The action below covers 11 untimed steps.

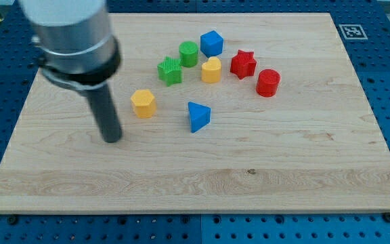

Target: Push yellow hexagon into green star

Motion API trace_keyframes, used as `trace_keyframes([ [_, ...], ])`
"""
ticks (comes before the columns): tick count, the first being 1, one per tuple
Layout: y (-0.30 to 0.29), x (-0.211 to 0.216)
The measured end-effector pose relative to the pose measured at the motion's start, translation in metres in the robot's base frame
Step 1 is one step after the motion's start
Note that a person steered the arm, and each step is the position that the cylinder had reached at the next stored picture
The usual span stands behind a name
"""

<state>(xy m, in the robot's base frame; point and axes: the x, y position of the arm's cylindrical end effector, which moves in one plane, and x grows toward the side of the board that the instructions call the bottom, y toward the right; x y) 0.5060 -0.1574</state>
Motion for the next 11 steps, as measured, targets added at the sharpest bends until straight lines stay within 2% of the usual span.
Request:
trace_keyframes([
  [1, -0.006, -0.003],
  [3, 0.036, -0.017],
  [5, 0.041, -0.027],
  [8, 0.081, -0.046],
  [11, 0.082, -0.067],
])
